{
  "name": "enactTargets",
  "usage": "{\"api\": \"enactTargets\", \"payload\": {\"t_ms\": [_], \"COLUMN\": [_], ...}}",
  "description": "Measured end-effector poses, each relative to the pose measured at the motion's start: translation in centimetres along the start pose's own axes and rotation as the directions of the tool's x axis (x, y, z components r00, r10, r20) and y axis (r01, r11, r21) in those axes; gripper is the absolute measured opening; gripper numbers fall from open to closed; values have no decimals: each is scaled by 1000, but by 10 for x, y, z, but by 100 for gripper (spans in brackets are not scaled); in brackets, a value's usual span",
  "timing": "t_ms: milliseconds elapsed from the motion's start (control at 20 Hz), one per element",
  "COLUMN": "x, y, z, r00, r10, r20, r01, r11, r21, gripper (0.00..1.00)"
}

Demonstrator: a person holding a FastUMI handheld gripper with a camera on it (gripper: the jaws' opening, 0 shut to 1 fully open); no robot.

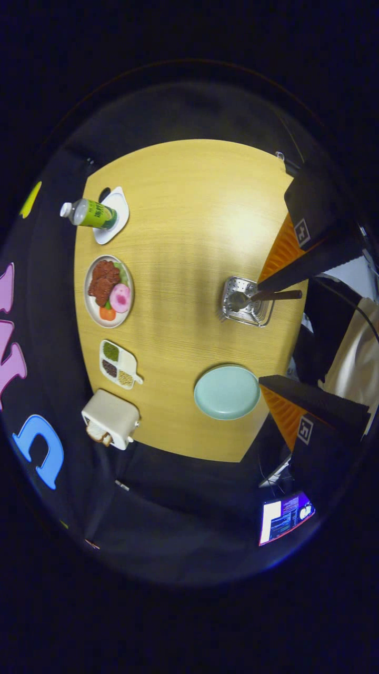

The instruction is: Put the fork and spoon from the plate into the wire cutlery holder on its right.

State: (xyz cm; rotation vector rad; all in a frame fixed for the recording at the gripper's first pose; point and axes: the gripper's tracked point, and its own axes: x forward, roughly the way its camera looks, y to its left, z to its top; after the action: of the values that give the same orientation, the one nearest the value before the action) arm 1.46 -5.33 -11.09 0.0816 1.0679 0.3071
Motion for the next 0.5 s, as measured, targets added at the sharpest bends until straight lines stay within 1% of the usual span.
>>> {"api": "enactTargets", "payload": {"t_ms": [100,200,350,500], "x": [-14,-28,-42,-66], "y": [6,11,29,51], "z": [7,12,20,29], "r00": [994,976,929,871], "r10": [-20,-51,-81,-87], "r20": [109,210,361,484], "r01": [23,64,121,144], "r11": [999,996,989,986], "r21": [-23,-54,-90,-83], "gripper": [99,99,99,99]}}
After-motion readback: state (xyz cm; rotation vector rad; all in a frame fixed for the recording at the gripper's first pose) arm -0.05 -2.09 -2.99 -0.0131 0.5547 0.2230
